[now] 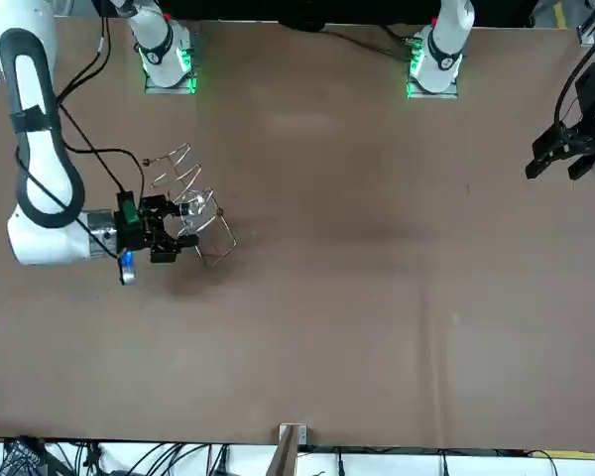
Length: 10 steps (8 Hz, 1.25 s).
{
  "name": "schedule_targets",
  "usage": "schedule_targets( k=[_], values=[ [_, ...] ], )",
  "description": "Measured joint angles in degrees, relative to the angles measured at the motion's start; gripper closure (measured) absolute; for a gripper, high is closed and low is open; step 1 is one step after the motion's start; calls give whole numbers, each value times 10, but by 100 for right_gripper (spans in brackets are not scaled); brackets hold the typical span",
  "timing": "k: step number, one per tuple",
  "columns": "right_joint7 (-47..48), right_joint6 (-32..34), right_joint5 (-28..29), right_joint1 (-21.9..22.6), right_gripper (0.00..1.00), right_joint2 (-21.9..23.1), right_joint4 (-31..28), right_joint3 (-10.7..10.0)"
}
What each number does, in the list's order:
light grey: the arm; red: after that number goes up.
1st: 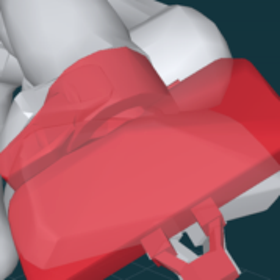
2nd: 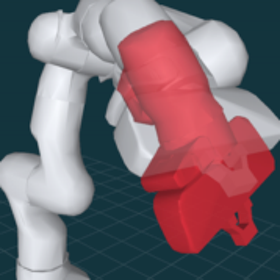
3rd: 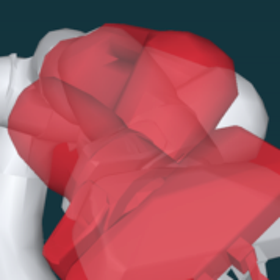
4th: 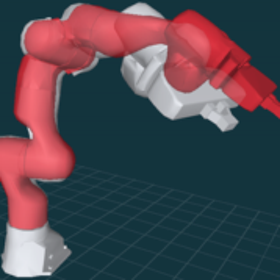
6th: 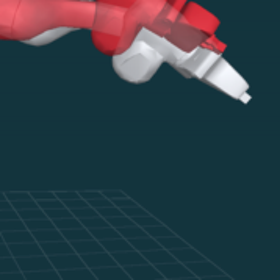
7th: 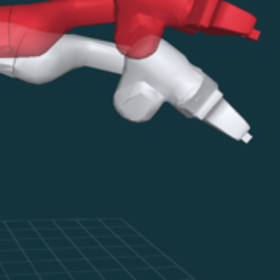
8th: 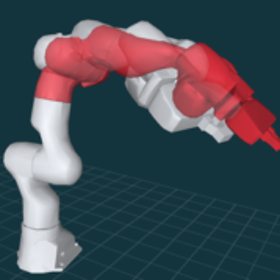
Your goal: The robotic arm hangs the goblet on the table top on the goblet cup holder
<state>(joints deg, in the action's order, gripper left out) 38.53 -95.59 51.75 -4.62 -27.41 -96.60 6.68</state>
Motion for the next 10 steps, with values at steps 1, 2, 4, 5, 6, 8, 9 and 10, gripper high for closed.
schedule_targets(
  k=[1, 2, 4, 5, 6, 8, 9, 10],
  values=[
    [0, 4, -10, -3, 0, 1, 1, 0],
    [0, 6, -16, -5, 0, 1, 3, 0],
    [0, 6, -19, -5, 0, 2, 4, 0],
    [0, 6, -24, -5, 0, 3, 6, 0],
    [0, 7, -30, -7, 0, 5, 9, 0],
    [0, 19, -44, -12, 0, 11, 16, 0],
    [0, 24, -49, -13, 0, 16, 17, 0],
    [0, 27, -54, -13, 0, 19, 18, 0]
  ],
)
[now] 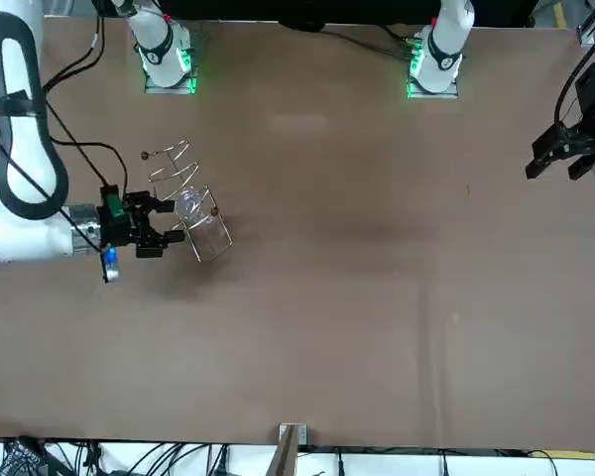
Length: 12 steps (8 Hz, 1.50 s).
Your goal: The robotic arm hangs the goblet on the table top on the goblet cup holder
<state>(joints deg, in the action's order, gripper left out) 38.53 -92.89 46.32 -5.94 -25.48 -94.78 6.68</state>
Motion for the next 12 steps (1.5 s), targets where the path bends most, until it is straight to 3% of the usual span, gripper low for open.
schedule_targets(
  k=[4, 8, 10, 12],
  values=[
    [0, 3, -14, 0, 0, 5, 0, 0],
    [-5, 3, -67, -2, 0, 35, 20, 0],
    [-33, 3, -114, -7, 0, 47, 51, 0],
    [-89, 1, -210, -10, 0, 50, 88, 0]
  ],
)
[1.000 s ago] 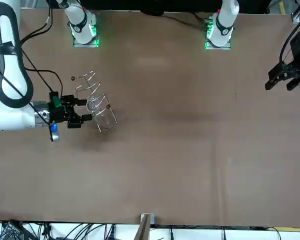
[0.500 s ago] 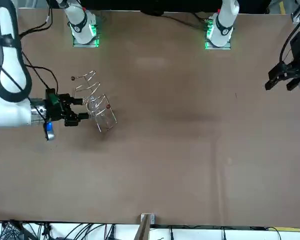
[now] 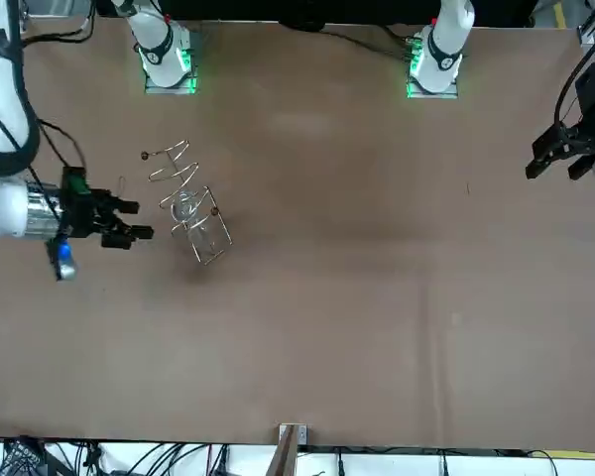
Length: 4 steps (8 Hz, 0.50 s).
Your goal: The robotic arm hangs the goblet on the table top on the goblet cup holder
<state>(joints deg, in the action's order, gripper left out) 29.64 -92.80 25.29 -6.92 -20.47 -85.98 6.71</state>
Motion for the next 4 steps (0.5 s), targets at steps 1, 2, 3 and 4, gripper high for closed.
schedule_targets(
  k=[1, 2, 3, 4],
  values=[
    [-31, -2, -55, 1, 0, 0, 21, 1],
    [-63, -5, -111, 2, 0, 0, 36, 3],
    [-86, -12, -161, 3, 0, 0, 44, 4],
    [-105, -18, -205, 5, 0, 0, 49, 6]
  ],
)
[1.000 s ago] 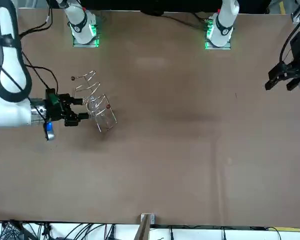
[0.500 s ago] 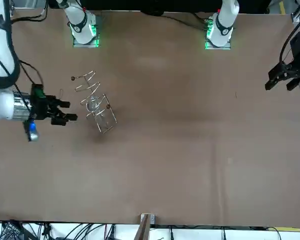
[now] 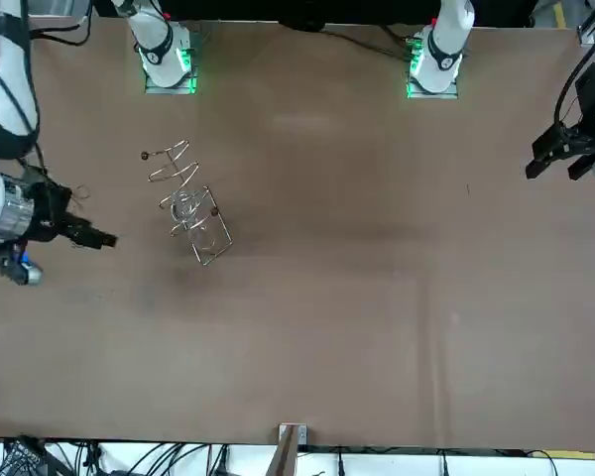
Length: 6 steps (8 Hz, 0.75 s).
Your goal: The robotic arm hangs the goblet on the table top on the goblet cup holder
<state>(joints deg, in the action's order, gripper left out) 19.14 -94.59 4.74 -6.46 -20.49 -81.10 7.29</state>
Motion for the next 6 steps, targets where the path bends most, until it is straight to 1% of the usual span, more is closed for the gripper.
schedule_targets(
  k=[1, 3, 4, 6],
  values=[
    [-25, -4, -36, 2, 0, 0, 3, 1],
    [-55, -4, -81, 2, 0, 0, 16, 0],
    [-58, -2, -99, 2, 0, 0, 23, -1],
    [-59, 1, -111, -3, 0, 3, 37, -5]
  ],
)
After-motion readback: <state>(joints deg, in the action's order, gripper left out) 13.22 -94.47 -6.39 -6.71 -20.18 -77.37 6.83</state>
